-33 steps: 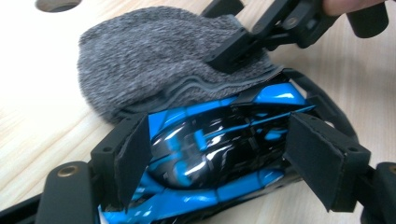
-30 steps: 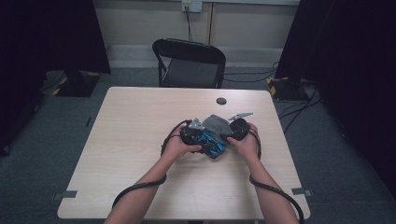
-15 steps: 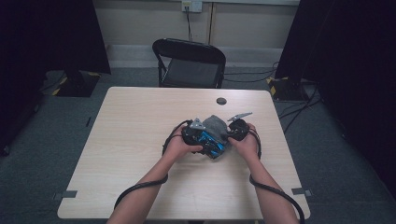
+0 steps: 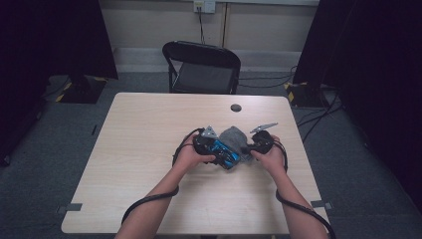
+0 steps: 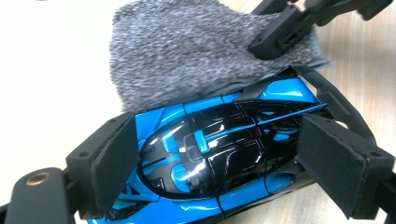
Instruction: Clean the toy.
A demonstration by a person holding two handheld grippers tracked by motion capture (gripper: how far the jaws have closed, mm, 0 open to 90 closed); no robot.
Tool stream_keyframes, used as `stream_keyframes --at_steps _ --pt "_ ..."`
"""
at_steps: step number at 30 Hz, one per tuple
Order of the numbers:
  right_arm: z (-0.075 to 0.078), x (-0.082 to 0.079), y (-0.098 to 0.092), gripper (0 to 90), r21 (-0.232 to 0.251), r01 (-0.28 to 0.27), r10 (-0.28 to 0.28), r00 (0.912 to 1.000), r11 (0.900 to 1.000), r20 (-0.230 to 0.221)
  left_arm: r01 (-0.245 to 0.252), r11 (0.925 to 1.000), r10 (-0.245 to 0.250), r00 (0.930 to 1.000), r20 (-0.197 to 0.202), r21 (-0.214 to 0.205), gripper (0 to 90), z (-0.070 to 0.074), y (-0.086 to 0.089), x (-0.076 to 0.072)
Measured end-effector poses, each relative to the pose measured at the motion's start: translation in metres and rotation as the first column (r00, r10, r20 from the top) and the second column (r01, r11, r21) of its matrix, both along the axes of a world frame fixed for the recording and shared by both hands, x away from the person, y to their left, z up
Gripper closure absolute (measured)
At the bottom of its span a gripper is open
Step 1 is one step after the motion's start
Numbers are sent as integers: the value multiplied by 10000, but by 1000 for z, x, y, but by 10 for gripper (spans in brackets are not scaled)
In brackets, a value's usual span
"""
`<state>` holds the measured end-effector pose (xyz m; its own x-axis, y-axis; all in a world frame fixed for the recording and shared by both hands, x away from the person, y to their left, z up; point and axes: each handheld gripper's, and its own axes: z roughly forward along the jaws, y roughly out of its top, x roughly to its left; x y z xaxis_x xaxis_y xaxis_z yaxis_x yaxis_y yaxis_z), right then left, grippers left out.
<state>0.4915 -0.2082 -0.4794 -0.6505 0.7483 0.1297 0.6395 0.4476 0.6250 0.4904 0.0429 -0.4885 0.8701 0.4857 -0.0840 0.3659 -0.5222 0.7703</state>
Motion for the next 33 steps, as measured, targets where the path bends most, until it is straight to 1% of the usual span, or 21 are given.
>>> stream_keyframes --at_steps 1,6,7,9,15,22,23,25,27,29,33 --pt "0 -4 -5 738 7 -51 51 10000 10000 -40 4 10000 -4 10000 -11 32 129 0 0 0" --pt "0 -10 -12 740 150 -84 86 9999 9999 -90 -18 9999 19 10000 -63 121 129 1 -1 0" --pt "1 -15 -16 740 142 -107 109 9999 9998 -133 -15 9999 16 10000 -82 154 129 2 -1 0" --pt "0 -16 -17 740 176 -119 121 9999 9998 -97 -29 9999 30 10000 -89 154 129 2 -1 0" --pt "2 -29 -30 742 230 -226 229 9997 9995 -110 -26 9998 27 10000 -90 173 129 2 -1 0" --pt "3 -42 -47 742 231 -219 225 9994 9995 -272 -27 9999 28 10000 -59 171 130 2 -1 0" --pt "3 -43 -49 742 225 -261 267 9994 9994 -232 -47 9998 49 10000 -79 175 130 2 -1 0" --pt "4 -47 -55 741 225 -229 236 9992 9995 -322 -63 9998 64 9999 -78 163 130 2 -1 0" --pt "3 -51 -59 741 247 -251 258 9992 9994 -296 -72 9998 73 9999 -85 178 131 2 -1 0" --pt "4 -56 -63 742 308 -226 237 9990 9993 -382 -73 9998 74 10000 -66 182 130 2 -1 0" --pt "4 -62 -69 742 280 -313 324 9987 9991 -387 -118 9997 119 9999 -60 210 131 2 -1 -1"
